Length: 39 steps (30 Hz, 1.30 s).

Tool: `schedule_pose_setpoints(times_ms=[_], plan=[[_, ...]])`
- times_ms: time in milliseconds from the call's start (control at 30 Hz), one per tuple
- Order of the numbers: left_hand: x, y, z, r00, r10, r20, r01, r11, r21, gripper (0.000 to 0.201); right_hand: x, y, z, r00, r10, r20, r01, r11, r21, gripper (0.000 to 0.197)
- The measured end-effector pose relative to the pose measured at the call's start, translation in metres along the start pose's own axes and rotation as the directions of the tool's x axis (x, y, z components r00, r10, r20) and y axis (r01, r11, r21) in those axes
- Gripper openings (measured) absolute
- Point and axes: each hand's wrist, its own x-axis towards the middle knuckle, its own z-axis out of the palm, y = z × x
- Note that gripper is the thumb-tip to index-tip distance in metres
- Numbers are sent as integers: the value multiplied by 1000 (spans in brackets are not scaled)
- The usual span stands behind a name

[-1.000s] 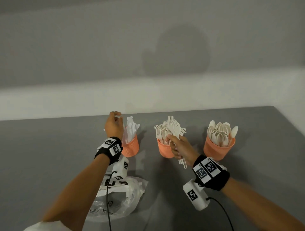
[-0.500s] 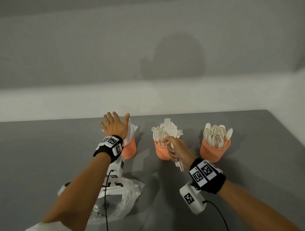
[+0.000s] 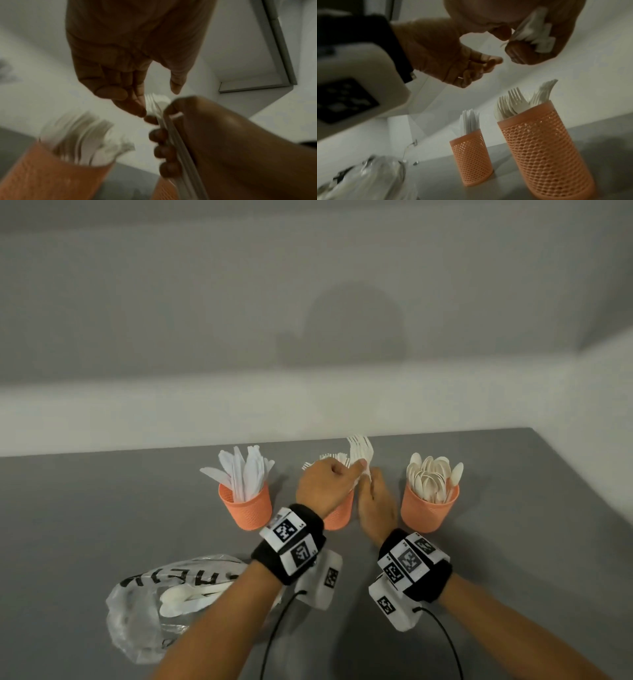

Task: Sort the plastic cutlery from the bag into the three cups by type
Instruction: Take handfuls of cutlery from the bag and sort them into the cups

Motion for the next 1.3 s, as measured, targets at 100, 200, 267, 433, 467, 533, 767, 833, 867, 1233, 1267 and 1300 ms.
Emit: schedule_pose_setpoints(times_ms=[100, 200, 267, 433, 467, 533, 767, 833, 867, 1233, 1267, 1300], plan=[[-6, 1, 21, 999, -4, -42, 3, 1000, -29, 38, -8, 4, -3, 991, -122, 46, 125, 990, -66, 30], [-5, 4, 27, 999, 5, -44, -9, 996, -86, 39, -9, 9, -4, 993, -112, 25, 112, 994, 3, 36], [-2, 2, 28, 1000, -27, 0, 26, 976, -216, 36, -9, 6, -6, 996, -90, -2, 90, 992, 91, 29], [-6, -2, 25, 994, -77, 73, 102, 882, -461, 30, -5, 6, -9, 1000, 19, 8, -20, 986, 167, 22], [-7, -1, 25, 994, -95, 55, 110, 848, -519, 29, -4, 9, -9, 999, 32, 2, -32, 986, 162, 24], [-7, 0, 22, 989, -145, 5, 113, 748, -654, 26, -3, 12, -11, 999, 45, -15, -42, 988, 147, 26], [2, -9, 8, 971, -237, 33, 173, 597, -783, 24, -4, 20, -12, 994, 105, 21, -106, 946, 306, 34], [-2, -8, 12, 985, -139, 102, 170, 698, -696, 25, -5, 16, -12, 991, 109, 78, -130, 924, 359, 25], [-5, -7, 15, 989, -77, 127, 140, 762, -632, 28, -7, 12, -12, 989, 103, 104, -134, 920, 369, 24], [-13, 3, 29, 997, -44, 59, 71, 781, -620, 25, -8, 11, -14, 962, 63, 267, -106, 983, 151, 23], [-13, 3, 28, 999, -37, 35, 50, 800, -598, 24, -5, 11, -15, 958, 61, 279, -113, 978, 177, 18], [-12, 2, 28, 1000, -22, 6, 21, 820, -572, 25, -3, 8, -15, 954, 65, 294, -138, 962, 237, 15]])
